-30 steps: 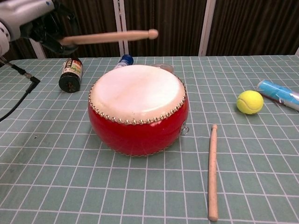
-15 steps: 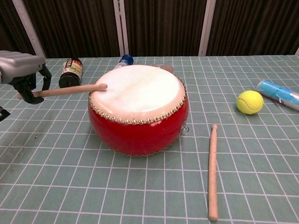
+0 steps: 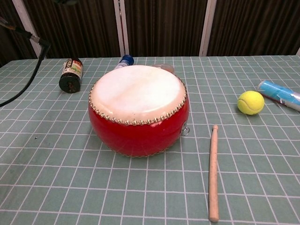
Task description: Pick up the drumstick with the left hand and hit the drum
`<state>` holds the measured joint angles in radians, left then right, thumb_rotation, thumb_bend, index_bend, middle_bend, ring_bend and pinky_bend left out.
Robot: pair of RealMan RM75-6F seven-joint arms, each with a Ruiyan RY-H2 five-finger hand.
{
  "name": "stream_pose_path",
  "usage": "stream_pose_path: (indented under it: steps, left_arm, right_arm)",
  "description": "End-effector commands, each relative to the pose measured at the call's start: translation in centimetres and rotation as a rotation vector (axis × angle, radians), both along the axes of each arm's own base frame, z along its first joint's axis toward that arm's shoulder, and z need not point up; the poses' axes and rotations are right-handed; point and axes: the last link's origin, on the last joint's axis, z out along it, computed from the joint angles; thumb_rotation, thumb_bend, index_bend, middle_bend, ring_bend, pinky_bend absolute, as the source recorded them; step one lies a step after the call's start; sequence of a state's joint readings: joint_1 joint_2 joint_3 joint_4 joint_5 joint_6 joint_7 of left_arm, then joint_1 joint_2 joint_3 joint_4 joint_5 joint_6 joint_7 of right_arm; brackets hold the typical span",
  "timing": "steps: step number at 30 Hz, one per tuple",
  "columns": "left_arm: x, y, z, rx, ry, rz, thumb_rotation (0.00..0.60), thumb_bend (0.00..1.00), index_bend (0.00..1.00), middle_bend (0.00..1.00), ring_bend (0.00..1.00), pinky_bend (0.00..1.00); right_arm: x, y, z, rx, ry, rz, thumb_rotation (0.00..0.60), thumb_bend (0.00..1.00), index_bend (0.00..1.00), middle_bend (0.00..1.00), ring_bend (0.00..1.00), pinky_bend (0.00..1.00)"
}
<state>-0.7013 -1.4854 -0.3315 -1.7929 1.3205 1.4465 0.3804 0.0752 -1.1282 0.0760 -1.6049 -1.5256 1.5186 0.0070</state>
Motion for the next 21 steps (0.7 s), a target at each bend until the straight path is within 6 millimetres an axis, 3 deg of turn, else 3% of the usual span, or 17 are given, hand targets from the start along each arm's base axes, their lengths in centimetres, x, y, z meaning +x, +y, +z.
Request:
stream_pose_path:
  steps: [1, 5, 10, 13, 16, 21]
  left_arm:
    - [-0.4, 0.5, -0.8, 0.013, 0.036, 0.030, 0.600, 0.48, 0.74, 1.00, 1.00, 0.96]
    - [-3.1, 1.2, -3.0, -0.048, 0.259, 0.151, 0.600, 0.48, 0.74, 1.00, 1.00, 0.95]
    - [-6.8, 1.7, -5.5, -0.133, 0.407, 0.276, 0.600, 0.48, 0.74, 1.00, 1.00, 0.95]
    - [-10.2, 1.7, -7.1, -0.252, 0.707, 0.376, 0.600, 0.48, 0.74, 1.00, 1.00, 0.96]
    - [-10.6, 1.8, -6.9, -0.290, 0.826, 0.427, 0.600, 0.48, 0.74, 1.00, 1.00, 0.96]
    - [-9.9, 1.9, -5.3, -0.332, 0.829, 0.466, 0.600, 0.48, 0.75, 1.00, 1.00, 0.96]
  right_arm:
    - [0.0, 0.0, 0.0, 0.000, 0.000, -0.001, 0.600, 0.33, 0.00, 0.00, 0.00, 0.11]
    - [-0.1, 0.0, 0.0, 0.002, -0.002, -0.005, 0.600, 0.33, 0.00, 0.00, 0.00, 0.11]
    - [0.0, 0.0, -0.1, 0.006, -0.003, -0.004, 0.600, 0.33, 0.00, 0.00, 0.00, 0.11]
    - [0.0, 0.1, -0.1, 0.008, -0.007, -0.009, 0.600, 0.33, 0.00, 0.00, 0.00, 0.11]
    - [0.0, 0.1, 0.0, 0.009, -0.016, -0.015, 0.600, 0.33, 0.00, 0.00, 0.00, 0.11]
    - [0.0, 0.1, 0.0, 0.012, -0.019, -0.017, 0.600, 0.33, 0.00, 0.00, 0.00, 0.11]
